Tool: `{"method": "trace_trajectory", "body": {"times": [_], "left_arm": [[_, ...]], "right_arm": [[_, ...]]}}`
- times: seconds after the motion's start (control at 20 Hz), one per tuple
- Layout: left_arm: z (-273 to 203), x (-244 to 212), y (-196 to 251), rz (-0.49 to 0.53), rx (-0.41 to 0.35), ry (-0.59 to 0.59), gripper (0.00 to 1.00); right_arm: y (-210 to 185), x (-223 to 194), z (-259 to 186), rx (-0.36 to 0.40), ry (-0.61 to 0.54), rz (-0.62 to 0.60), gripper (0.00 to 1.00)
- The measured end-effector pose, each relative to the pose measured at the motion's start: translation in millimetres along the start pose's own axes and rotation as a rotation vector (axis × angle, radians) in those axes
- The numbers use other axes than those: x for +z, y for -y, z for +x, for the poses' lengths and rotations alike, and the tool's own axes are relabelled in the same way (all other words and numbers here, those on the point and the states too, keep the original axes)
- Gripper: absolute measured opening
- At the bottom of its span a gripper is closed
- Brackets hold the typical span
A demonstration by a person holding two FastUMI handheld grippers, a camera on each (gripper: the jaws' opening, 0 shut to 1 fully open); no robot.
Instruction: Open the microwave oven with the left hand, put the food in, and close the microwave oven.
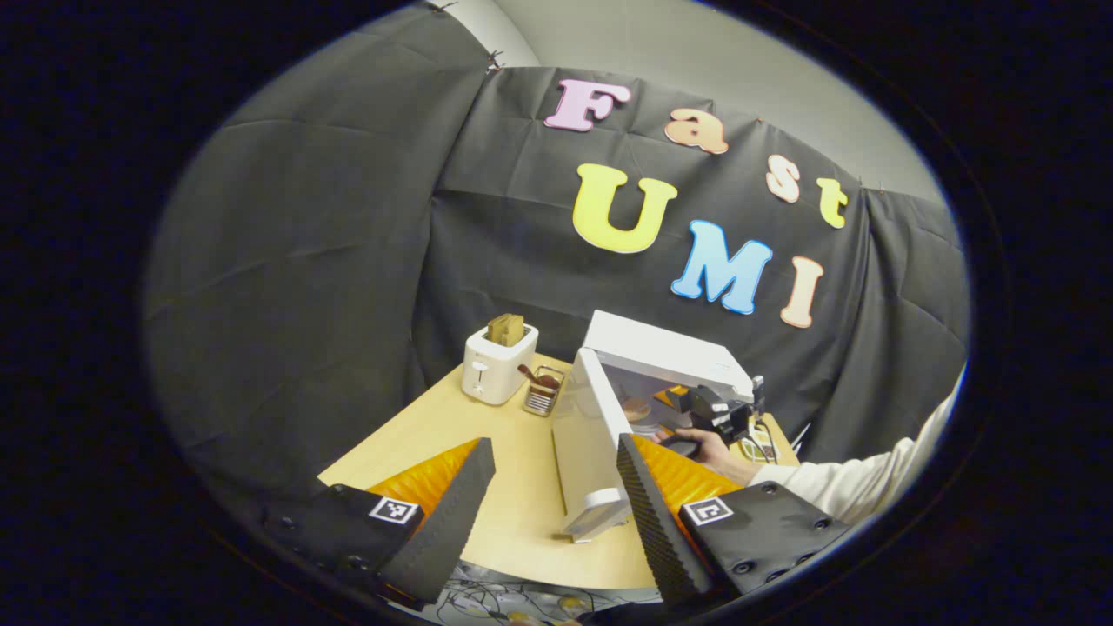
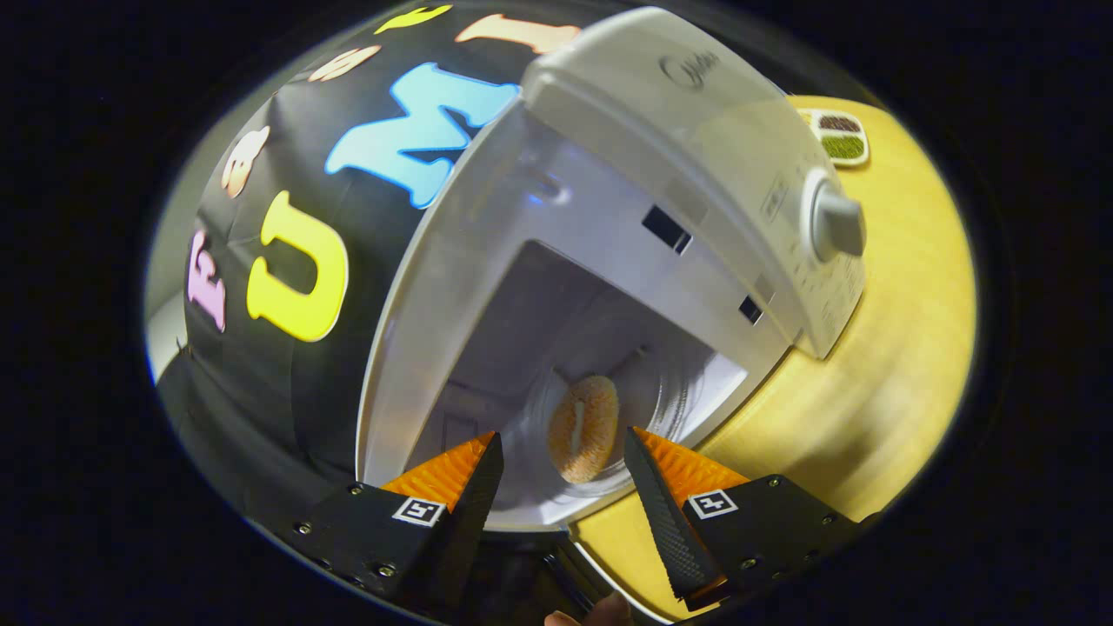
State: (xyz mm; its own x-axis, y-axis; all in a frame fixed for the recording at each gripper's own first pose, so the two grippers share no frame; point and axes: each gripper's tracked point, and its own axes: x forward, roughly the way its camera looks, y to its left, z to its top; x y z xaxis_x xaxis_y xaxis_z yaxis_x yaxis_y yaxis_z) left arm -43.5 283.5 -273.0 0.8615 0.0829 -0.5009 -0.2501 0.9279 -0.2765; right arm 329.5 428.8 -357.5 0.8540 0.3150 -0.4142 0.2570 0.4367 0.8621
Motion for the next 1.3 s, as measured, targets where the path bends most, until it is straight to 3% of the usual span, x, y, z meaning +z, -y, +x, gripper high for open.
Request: {"method": "trace_trajectory", "body": {"times": [0.1,0.15,0.25,0.3,0.4,0.5,0.55,0.65,0.7,0.8,0.85,1.0,1.05,1.1,1.3], "left_arm": [[1.4,5.6,0.6,-0.020,-0.019,0.023,0.95],[1.2,6.2,0.4,-0.026,-0.029,0.034,0.90],[3.2,2.6,-2.3,-0.030,-0.045,0.045,0.99],[3.1,0.6,-3.3,-0.032,-0.055,0.051,0.89],[1.5,-1.0,-3.2,-0.039,-0.078,0.060,0.95],[0.6,-0.8,1.2,-0.049,-0.105,0.074,0.95],[-0.9,-2.4,2.6,-0.052,-0.113,0.074,0.89],[-2.7,-10.1,5.0,-0.056,-0.119,0.069,1.00],[-6.1,-11.9,6.6,-0.056,-0.118,0.073,0.89],[-18.7,-12.5,10.4,-0.042,-0.103,0.083,0.89],[-25.1,-10.8,10.6,-0.031,-0.089,0.088,0.95],[-36.2,-17.6,11.7,-0.008,-0.022,0.081,0.92],[-40.3,-21.0,15.8,-0.017,-0.001,0.080,0.95],[-44.5,-19.6,20.6,-0.027,0.009,0.090,0.89],[-53.3,-27.9,40.7,-0.046,0.059,0.085,0.89]], "right_arm": [[2.0,-1.1,-33.4,0.016,-0.042,-0.120,0.86],[4.8,-3.7,-49.5,0.022,-0.077,-0.172,0.86],[8.0,0.9,-84.2,0.042,-0.119,-0.273,0.86],[9.8,7.1,-100.8,0.048,-0.122,-0.322,0.86],[11.1,16.3,-139.7,0.055,-0.124,-0.413,0.86],[7.3,26.9,-175.9,0.073,-0.112,-0.508,0.86],[8.0,28.3,-194.1,0.077,-0.118,-0.570,0.86],[7.2,29.2,-226.5,0.091,-0.127,-0.707,0.86],[6.9,29.0,-240.2,0.097,-0.132,-0.774,0.86],[8.9,22.4,-263.9,0.122,-0.158,-0.897,0.86],[7.2,23.6,-274.8,0.137,-0.150,-0.949,0.86],[-1.2,31.8,-306.1,0.182,-0.106,-1.072,0.86],[-0.3,37.8,-319.2,0.181,-0.082,-1.102,0.86],[-4.2,46.5,-331.1,0.193,-0.042,-1.134,0.86],[-10.4,69.9,-386.5,0.207,0.104,-1.261,0.86]]}}
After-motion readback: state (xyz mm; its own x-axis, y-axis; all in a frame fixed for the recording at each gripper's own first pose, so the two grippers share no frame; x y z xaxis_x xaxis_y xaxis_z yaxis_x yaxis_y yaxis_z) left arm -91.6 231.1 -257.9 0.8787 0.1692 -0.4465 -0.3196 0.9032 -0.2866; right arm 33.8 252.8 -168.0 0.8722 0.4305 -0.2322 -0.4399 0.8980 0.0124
